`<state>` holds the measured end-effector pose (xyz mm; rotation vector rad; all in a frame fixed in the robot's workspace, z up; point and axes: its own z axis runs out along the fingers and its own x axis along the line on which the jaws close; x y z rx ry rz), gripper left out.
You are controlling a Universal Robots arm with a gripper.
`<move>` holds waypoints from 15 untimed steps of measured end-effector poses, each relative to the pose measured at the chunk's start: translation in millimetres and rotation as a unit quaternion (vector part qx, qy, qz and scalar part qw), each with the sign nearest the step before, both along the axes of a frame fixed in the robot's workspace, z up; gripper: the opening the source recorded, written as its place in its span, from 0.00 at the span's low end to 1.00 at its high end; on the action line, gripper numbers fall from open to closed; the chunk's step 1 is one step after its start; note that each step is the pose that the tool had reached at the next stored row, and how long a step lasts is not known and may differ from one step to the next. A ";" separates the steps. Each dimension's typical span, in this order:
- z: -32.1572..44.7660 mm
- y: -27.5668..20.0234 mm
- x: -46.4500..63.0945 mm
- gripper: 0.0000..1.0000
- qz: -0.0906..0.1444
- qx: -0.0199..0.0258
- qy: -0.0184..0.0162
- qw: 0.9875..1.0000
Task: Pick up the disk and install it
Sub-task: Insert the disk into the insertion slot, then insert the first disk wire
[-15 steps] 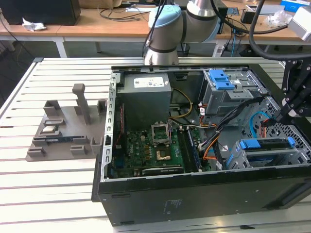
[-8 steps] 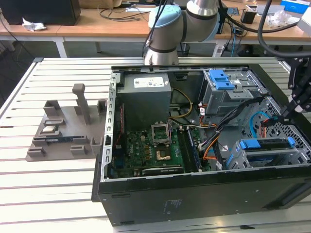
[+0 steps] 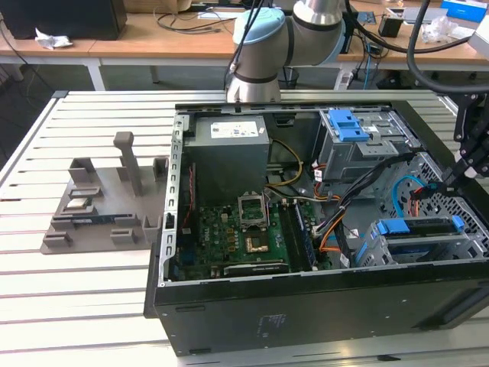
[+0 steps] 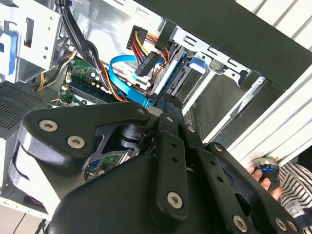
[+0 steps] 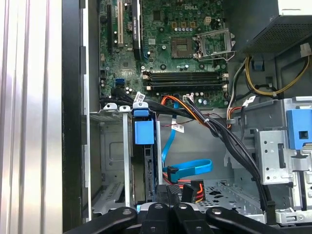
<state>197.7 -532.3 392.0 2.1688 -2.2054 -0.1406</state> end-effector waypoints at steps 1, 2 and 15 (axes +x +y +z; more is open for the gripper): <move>0.0 0.0 0.0 0.11 0.000 0.000 0.000 1.000; 0.0 0.0 0.0 0.11 0.000 0.000 0.000 1.000; -5.6 9.8 5.5 0.30 0.000 0.000 0.002 1.000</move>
